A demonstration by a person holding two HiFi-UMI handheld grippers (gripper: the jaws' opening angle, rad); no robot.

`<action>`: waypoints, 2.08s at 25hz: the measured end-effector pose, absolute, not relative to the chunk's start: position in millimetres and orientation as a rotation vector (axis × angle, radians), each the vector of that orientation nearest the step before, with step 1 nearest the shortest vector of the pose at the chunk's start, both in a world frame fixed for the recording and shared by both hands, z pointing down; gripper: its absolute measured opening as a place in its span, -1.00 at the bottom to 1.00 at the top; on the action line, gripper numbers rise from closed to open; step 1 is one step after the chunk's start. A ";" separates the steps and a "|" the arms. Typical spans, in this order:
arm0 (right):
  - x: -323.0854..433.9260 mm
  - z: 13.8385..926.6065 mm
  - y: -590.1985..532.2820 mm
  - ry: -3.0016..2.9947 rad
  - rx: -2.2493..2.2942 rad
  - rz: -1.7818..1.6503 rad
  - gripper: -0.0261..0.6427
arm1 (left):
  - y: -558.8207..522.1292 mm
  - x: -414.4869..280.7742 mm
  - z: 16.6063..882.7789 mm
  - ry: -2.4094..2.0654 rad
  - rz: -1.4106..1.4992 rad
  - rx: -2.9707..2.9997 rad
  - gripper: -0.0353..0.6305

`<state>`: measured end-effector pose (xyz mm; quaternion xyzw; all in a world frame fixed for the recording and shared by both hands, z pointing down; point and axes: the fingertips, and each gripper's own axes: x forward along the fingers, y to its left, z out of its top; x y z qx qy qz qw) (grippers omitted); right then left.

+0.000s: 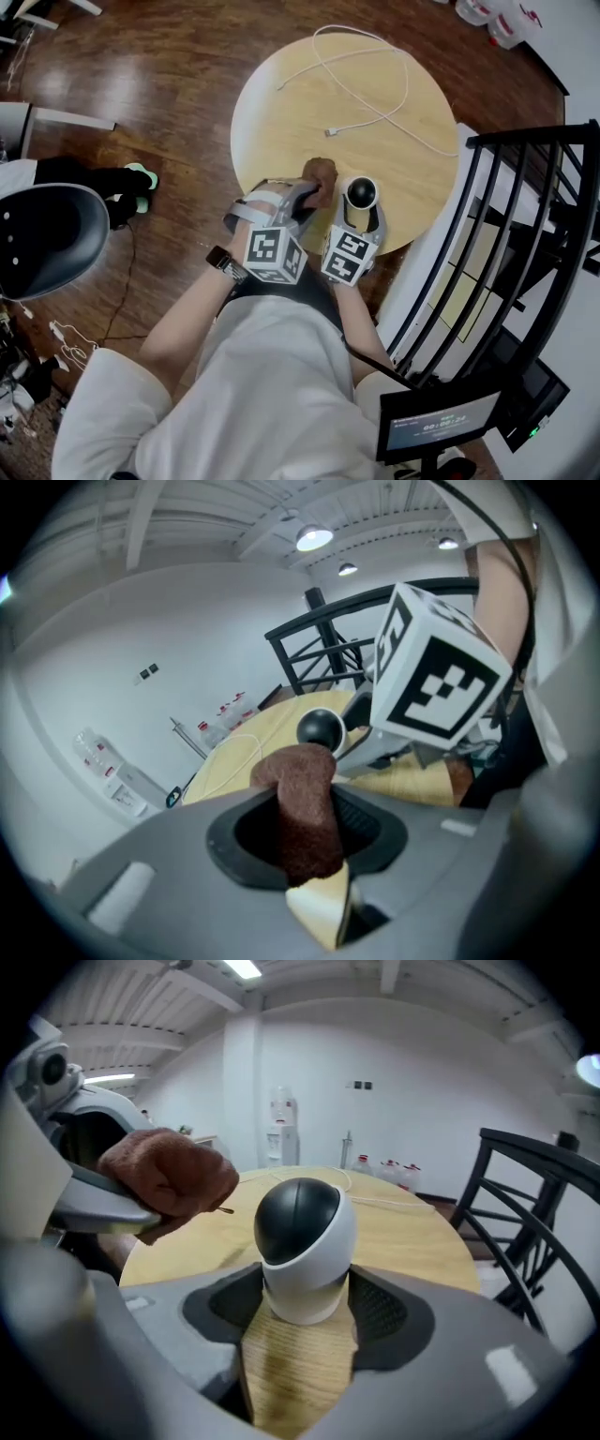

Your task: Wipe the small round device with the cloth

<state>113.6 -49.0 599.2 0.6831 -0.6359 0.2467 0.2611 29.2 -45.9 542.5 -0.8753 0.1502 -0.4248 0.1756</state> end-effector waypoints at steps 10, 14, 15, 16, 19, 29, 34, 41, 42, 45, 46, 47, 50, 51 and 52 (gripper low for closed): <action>107.1 605.2 -35.7 -2.032 1.356 0.525 0.08 | -53.8 54.1 507.5 0.406 -1.089 -2.419 -0.53; 114.3 619.1 -42.0 -2.105 1.189 0.471 0.08 | -43.2 83.4 501.0 0.308 -1.053 -2.338 -0.53; 114.5 620.5 -44.0 -2.105 1.154 0.434 0.08 | -39.6 90.9 499.3 0.284 -1.050 -2.317 -0.53; 114.7 621.0 -46.3 -2.100 1.129 0.396 0.08 | -36.2 98.4 497.1 0.262 -1.045 -2.296 -0.53; 115.7 618.5 -54.1 -2.064 1.125 0.331 0.06 | -26.8 114.9 496.2 0.206 -1.022 -2.246 -0.53; 113.9 624.5 -43.3 -2.060 1.160 0.365 0.02 | 1.7 106.4 527.7 0.060 -1.102 -2.230 -0.53; 115.3 624.3 -33.2 -2.056 1.147 0.372 0.02 | 9.5 101.0 555.3 -0.018 -1.144 -2.169 -0.53; 115.1 627.8 -21.3 -2.093 1.190 0.484 0.02 | 18.5 105.1 579.9 -0.082 -1.186 -2.188 -0.53; 115.7 627.7 -20.9 -2.094 1.196 0.490 0.02 | 19.0 104.6 582.4 -0.090 -1.194 -2.192 -0.53; 114.7 627.6 -20.3 -2.098 1.196 0.494 0.02 | 19.8 100.1 593.1 -0.108 -1.227 -2.229 -0.53; 114.0 627.5 -20.2 -2.100 1.195 0.494 0.02 | 19.5 99.1 595.4 -0.111 -1.234 -2.240 -0.53; 113.6 627.3 -20.1 -2.102 1.194 0.495 0.02 | 19.4 98.7 596.8 -0.114 -1.238 -2.247 -0.53; 114.1 626.7 -19.4 -2.108 1.203 0.499 0.02 | 20.1 99.4 599.5 -0.131 -1.247 -2.273 -0.53; 114.1 626.5 -19.2 -2.109 1.207 0.499 0.02 | 20.5 99.3 600.4 -0.138 -1.253 -2.284 -0.54; 114.0 626.4 -19.1 -2.110 1.209 0.496 0.02 | 20.8 99.1 601.3 -0.145 -1.261 -2.294 -0.54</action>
